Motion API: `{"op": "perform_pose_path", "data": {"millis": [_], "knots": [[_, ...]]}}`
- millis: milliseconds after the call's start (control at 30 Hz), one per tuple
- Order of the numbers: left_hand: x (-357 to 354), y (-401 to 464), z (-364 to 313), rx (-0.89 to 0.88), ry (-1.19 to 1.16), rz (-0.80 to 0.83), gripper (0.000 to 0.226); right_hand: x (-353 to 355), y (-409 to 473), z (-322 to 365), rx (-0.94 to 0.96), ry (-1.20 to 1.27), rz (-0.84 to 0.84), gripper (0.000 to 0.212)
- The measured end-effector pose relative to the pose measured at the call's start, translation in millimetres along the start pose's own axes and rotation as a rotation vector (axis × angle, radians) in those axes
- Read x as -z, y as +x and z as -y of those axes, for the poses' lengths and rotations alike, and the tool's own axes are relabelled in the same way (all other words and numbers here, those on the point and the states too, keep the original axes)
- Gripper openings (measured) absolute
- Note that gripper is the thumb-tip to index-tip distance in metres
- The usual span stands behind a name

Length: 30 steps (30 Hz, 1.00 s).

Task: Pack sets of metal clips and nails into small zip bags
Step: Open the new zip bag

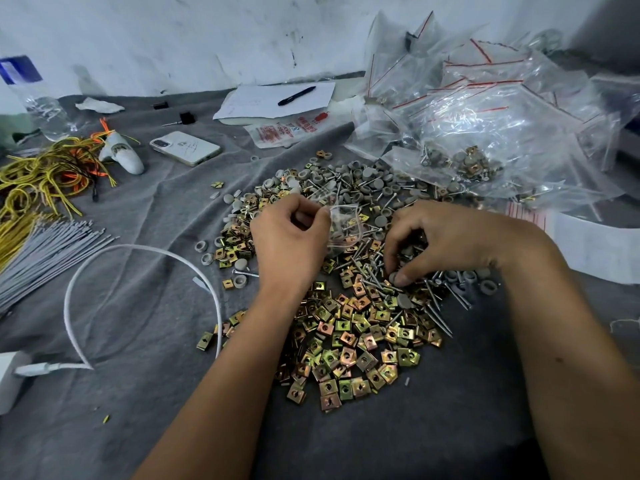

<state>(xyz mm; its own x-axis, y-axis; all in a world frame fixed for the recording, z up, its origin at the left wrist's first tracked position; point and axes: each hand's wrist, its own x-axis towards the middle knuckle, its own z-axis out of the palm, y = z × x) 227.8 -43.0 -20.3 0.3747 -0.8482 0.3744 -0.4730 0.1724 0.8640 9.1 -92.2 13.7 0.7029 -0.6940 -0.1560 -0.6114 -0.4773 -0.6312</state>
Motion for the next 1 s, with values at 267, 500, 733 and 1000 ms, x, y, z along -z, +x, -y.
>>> {"op": "perform_pose_path", "data": {"millis": [267, 500, 733, 1000], "knots": [[-0.8, -1.0, -2.2, -0.038, 0.022, 0.003, 0.017, -11.9, 18.9, 16.7, 0.223, 0.192, -0.54, 0.014], [-0.4, 0.3, -0.2, -0.04, 0.023, -0.001, 0.016, -25.6, 29.9, 22.6, 0.218, 0.164, -0.636, 0.019], [-1.1, 0.7, 0.9, -0.018, 0.011, -0.002, 0.017, -3.4, 8.2, 2.6, 0.135, 0.058, -0.494, 0.01], [-1.7, 0.6, 1.3, -0.009, 0.019, 0.001, 0.016, -1.4, 9.2, -7.8, -0.067, -0.1, -0.346, 0.019]]}}
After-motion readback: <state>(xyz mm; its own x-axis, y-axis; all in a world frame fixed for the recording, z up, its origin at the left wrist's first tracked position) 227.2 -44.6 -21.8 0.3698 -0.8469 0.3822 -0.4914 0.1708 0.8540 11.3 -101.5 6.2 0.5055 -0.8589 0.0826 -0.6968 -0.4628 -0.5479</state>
